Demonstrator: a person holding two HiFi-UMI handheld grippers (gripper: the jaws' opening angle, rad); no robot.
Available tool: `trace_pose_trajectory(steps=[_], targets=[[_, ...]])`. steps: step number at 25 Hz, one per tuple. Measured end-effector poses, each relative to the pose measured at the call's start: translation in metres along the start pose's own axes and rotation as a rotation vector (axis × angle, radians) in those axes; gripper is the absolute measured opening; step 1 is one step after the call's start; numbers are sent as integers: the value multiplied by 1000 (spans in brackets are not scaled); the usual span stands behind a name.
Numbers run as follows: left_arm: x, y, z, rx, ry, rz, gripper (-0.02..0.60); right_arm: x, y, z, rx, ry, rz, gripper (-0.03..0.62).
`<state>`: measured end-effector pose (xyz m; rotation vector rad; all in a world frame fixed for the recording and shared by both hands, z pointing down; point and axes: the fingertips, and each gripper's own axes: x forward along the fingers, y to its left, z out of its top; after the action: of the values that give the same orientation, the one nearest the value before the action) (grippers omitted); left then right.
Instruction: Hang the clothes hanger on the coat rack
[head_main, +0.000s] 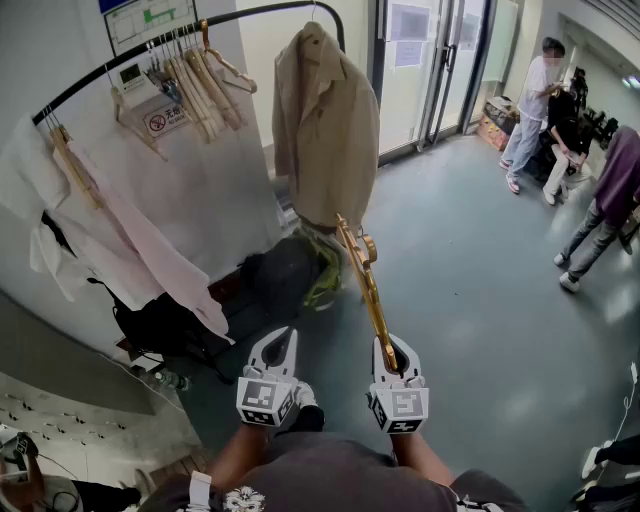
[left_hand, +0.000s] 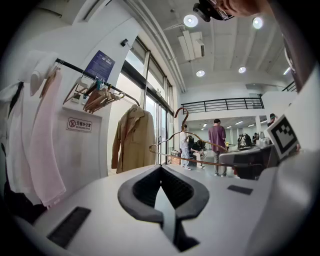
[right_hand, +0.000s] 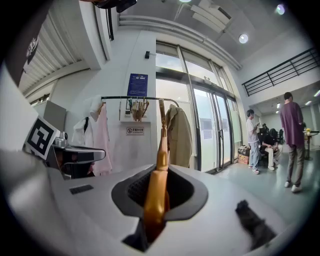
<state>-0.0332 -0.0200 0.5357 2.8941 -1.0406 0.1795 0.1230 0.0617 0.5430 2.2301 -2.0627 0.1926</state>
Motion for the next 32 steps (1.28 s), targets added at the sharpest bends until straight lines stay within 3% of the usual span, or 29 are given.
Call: trace_pose_trajectory(steps=[18, 32], targets=[[101, 149, 36, -4, -49, 56, 8, 176, 15, 51, -3, 22, 30, 41], [132, 191, 54, -7, -51, 238, 8, 292, -1, 93, 21, -9, 229, 41]])
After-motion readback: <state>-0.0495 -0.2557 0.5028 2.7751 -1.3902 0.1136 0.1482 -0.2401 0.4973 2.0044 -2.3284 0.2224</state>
